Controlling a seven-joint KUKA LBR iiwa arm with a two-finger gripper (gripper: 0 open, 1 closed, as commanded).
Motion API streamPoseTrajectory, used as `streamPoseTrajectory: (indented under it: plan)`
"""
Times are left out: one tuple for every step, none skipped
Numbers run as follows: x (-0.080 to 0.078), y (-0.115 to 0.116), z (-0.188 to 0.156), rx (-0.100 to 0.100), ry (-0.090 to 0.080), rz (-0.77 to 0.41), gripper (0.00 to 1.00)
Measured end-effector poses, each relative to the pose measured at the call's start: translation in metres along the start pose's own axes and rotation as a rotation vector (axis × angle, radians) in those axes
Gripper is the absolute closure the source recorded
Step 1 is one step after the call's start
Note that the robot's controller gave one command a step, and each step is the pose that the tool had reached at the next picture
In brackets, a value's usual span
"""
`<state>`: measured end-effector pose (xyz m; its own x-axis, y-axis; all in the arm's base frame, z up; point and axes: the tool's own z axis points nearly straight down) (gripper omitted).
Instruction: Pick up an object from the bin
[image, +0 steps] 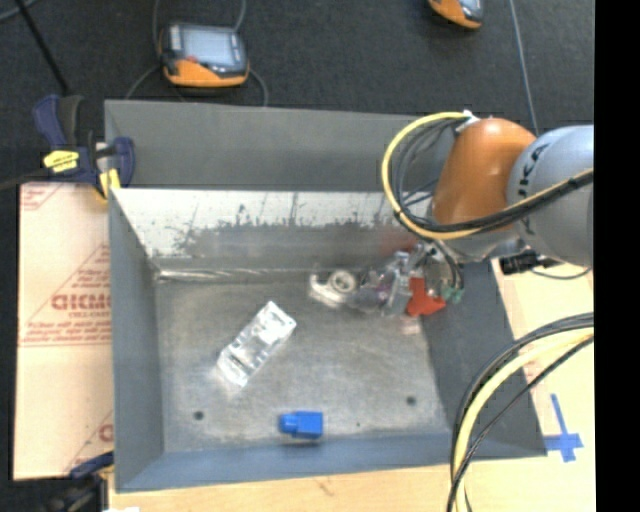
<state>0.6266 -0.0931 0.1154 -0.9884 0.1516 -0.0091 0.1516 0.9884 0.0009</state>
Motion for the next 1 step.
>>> streamPoseTrajectory:
  plan:
    - [-0.0271, -0.0088, -0.1173, 0.001, -0.007, 0.01, 1.0]
